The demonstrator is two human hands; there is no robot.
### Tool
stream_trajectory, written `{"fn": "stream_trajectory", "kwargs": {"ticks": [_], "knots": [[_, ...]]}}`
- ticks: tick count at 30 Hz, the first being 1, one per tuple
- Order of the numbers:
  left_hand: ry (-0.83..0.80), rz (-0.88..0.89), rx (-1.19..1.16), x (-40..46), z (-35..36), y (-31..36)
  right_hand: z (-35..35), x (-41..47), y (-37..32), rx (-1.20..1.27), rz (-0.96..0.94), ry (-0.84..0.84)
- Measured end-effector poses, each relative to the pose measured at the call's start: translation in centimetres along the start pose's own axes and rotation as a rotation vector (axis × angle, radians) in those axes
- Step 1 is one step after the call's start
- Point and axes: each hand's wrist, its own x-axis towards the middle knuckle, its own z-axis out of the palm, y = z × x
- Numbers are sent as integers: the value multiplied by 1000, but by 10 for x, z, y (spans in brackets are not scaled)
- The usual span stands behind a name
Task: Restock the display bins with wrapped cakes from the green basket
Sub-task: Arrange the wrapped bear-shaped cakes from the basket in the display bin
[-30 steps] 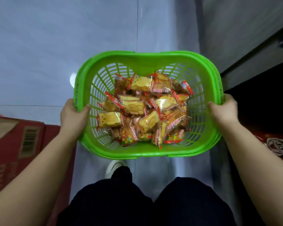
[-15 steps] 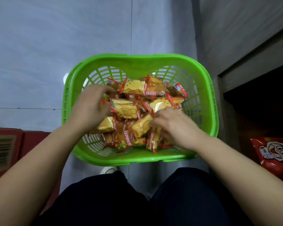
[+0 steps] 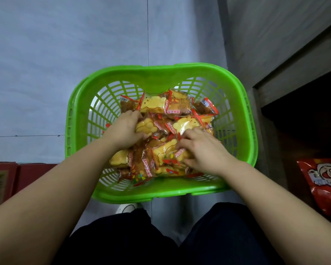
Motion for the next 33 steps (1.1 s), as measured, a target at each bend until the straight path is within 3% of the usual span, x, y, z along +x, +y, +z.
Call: {"fn": "stream_trajectory", "kwargs": {"ticks": [2,7,10,13,15,19,21,24,27,33], "knots": [[11,31,52,-2,-2,-9,-3,6,0,-40,-24,-36],[-235,89,95,-4,6,-16,9,30,-11,-64,-121,-300],[-270,126,125,2,10,-11,16,32,-13,-123,-86,-367],[-177,149,204,6,11,-7,16,25,-7,-125,-62,-251],[-87,190,207,4,12,-8,12,19,0,62,53,-163],[96,194,-244,-9,-7,6,-15,-2,2,1041,371,49],[177,117,-474,-23,-34,28,-34,-17,-11,1310,511,208],[133,59,-799,-57,-91,82,-82,-56,-49,1682,663,421],[110,91,-1061,-96,-158,151,-158,-113,-96,1747,710,551],[45,197,-1217,-170,-301,303,-335,-242,-169,1532,733,871]]}}
